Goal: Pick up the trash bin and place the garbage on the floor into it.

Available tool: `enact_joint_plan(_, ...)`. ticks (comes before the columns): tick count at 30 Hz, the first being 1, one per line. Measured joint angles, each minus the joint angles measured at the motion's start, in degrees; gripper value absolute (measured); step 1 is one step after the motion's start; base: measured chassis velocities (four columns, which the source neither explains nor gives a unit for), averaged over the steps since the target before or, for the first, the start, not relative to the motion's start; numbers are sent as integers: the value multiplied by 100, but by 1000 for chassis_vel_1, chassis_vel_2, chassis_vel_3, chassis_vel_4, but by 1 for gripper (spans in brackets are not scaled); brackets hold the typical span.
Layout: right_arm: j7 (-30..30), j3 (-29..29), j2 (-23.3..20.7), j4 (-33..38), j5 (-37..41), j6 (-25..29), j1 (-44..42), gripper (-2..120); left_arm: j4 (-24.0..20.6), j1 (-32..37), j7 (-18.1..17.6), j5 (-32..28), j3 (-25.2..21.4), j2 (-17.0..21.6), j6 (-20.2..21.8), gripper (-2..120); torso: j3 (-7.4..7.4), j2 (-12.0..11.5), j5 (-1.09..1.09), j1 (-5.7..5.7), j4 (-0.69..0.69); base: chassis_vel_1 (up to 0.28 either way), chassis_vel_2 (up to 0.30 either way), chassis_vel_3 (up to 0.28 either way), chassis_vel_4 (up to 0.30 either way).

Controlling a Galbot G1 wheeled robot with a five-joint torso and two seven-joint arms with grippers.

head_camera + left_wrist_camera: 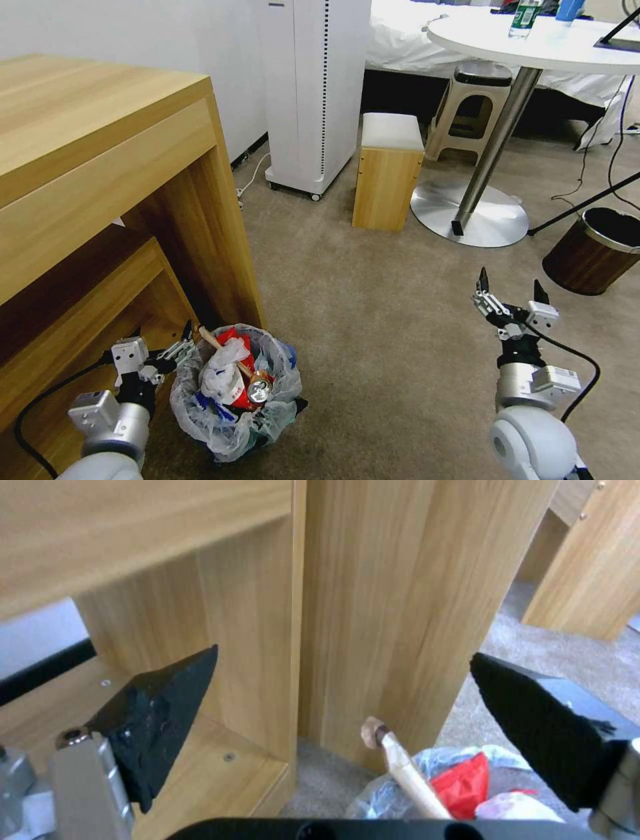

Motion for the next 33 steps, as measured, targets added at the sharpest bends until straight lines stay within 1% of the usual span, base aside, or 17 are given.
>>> enact_joint_plan(1,0,-9,0,27,21,-12,0,100,142,-62,142,-20,-1,68,-51,100,0,0,3,0,0,0,0,0,0)
enact_joint_plan(2,0,-9,0,27,21,-12,0,100,142,-62,142,-20,-1,68,-51,100,0,0,3,0,0,0,0,0,0)
enact_joint_plan(4,0,-11,-7,49,46,-46,31,100,262,-159,257,-58,-2,149,-85,100,0,0,-1,0,-1,0,0,0,0)
enact_joint_plan(7,0,-11,-15,58,59,-80,61,100,301,-229,297,-133,2,210,-80,100,0,0,2,0,-1,0,0,0,0)
enact_joint_plan(13,0,7,-3,125,60,-238,24,100,316,-252,301,-146,11,230,-52,100,0,0,2,0,-1,0,0,0,0)
enact_joint_plan(33,2,15,-7,135,67,-248,22,100,302,-244,295,-148,15,225,-33,100,0,0,2,0,0,0,0,0,0)
